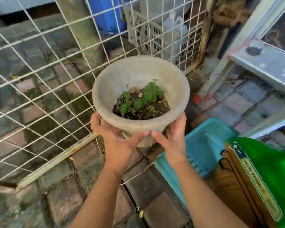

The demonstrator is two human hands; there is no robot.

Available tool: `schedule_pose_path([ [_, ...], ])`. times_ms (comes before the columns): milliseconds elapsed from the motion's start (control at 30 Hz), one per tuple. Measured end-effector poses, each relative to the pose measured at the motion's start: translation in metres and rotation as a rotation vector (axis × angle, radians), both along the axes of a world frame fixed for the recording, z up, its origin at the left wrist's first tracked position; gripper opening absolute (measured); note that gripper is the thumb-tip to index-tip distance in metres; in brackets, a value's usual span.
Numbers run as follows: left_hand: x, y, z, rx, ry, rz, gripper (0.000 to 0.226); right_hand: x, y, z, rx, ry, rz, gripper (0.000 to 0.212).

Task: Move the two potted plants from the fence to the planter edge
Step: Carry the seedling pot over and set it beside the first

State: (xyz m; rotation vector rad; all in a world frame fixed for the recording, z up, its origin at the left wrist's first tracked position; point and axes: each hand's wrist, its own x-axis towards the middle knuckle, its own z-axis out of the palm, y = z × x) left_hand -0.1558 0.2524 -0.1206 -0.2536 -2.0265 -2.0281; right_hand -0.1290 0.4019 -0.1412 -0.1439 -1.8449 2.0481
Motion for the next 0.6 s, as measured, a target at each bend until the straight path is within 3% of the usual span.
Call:
schedule_pose_path([
  [167,-0.005,-0.002,-0.018,-0.023,-0.053,-0.081,0.144,-0.002,0.009,-0.008,0.080,0.001,-0.032,0.091],
  [433,0.002,0.001,-0.046,-0.097,-0.027,-0.013,0.113,0.002,0.004,-0.032,0.106,-0.007,-0.039,0.100],
  [600,0.002,0.004,-0.058,-0.124,0.008,0.002,0.114,-0.009,0.009,-0.032,0.146,-0.011,0.023,0.107],
])
